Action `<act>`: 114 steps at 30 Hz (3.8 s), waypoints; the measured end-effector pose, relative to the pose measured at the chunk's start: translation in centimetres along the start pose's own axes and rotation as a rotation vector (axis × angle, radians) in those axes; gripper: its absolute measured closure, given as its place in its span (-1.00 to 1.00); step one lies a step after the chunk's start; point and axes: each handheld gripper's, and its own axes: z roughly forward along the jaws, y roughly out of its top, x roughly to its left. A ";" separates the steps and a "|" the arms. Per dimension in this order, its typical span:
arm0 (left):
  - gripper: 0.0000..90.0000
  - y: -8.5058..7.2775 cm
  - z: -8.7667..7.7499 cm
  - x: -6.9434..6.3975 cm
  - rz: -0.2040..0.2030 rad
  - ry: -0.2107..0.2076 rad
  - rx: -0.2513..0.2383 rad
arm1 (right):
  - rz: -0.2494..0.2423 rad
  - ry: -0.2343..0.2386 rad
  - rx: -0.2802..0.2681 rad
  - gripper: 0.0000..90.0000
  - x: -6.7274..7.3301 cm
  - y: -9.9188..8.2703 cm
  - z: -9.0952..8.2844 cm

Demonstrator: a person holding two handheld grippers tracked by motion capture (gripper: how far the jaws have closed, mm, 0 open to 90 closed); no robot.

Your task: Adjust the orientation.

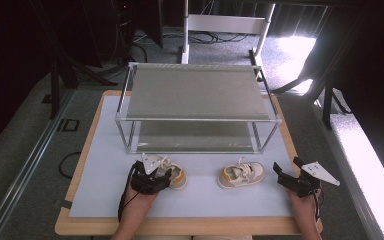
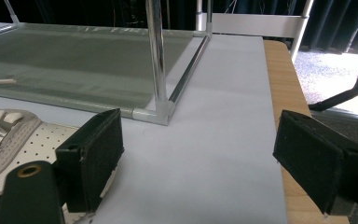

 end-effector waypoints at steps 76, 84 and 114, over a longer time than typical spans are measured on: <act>-0.79 -1.3 -2.6 3.3 0.112 -0.086 -0.293 | 0.067 0.050 0.125 -0.63 0.7 1.9 -0.3; -0.79 -2.2 -2.7 4.9 0.100 -0.082 -0.287 | 0.064 0.155 0.104 -0.46 3.0 4.3 -1.6; -0.99 -3.9 -2.2 5.9 0.060 -0.097 -0.238 | -0.132 0.475 0.316 0.19 14.5 4.5 2.3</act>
